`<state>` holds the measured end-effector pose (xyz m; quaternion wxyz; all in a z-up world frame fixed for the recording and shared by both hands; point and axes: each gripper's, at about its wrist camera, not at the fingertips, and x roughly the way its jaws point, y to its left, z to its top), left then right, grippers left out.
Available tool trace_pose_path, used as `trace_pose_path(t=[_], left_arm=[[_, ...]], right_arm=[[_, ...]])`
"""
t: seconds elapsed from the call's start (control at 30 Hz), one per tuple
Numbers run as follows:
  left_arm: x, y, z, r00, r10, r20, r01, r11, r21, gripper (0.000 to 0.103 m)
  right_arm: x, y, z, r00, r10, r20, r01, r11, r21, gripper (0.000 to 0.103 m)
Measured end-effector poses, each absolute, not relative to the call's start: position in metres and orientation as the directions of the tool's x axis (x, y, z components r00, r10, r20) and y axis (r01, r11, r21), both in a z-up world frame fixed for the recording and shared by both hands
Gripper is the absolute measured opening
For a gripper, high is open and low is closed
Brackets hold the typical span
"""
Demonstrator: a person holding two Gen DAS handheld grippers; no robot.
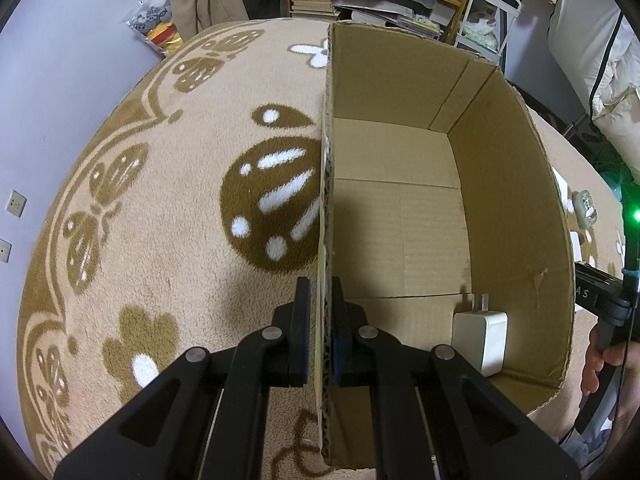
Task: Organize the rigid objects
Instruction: 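Lift the white remote upright with the right gripper, then carry the remote over the box and release it inside with the right gripper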
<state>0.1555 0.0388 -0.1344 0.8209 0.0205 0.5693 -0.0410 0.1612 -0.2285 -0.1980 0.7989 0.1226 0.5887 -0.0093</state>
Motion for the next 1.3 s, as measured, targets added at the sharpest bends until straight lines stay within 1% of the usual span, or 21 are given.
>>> trace_pose_path(t=[0.1, 0.23, 0.53, 0.83, 0.97, 1.13, 1.3], left_arm=[[0.155, 0.039, -0.135, 0.347, -0.046, -0.937, 0.094, 0.995, -0.014, 0.007], [0.155, 0.038, -0.135, 0.344, -0.05, -0.938, 0.097, 0.995, -0.017, 0.006], [0.156, 0.04, -0.135, 0.342, -0.057, -0.938, 0.097, 0.995, -0.025, 0.006], [0.156, 0.04, -0.135, 0.34, -0.059, -0.939, 0.095, 0.995, -0.028, 0.006], [0.156, 0.039, -0.135, 0.339, -0.06, -0.939, 0.094, 0.995, -0.03, 0.006], [0.156, 0.039, -0.135, 0.34, -0.059, -0.939, 0.094, 0.995, -0.029, 0.006], [0.156, 0.04, -0.135, 0.34, -0.061, -0.938, 0.093, 0.995, -0.031, 0.006]], right_arm=[[0.154, -0.226, -0.192, 0.339, 0.089, -0.937, 0.16, 0.976, 0.15, 0.044], [0.144, -0.216, -0.174, 0.381, 0.086, -0.921, 0.15, 0.977, 0.153, 0.044], [0.14, -0.194, -0.108, 0.522, 0.099, -0.847, 0.092, 0.981, 0.171, 0.044], [0.15, -0.186, -0.039, 0.629, 0.138, -0.765, 0.038, 0.978, 0.207, 0.044], [0.153, -0.174, -0.014, 0.653, 0.19, -0.734, -0.003, 0.969, 0.249, 0.044], [0.159, -0.154, -0.013, 0.64, 0.264, -0.721, -0.053, 0.952, 0.302, 0.044], [0.169, -0.129, -0.044, 0.571, 0.296, -0.766, -0.082, 0.949, 0.305, 0.044]])
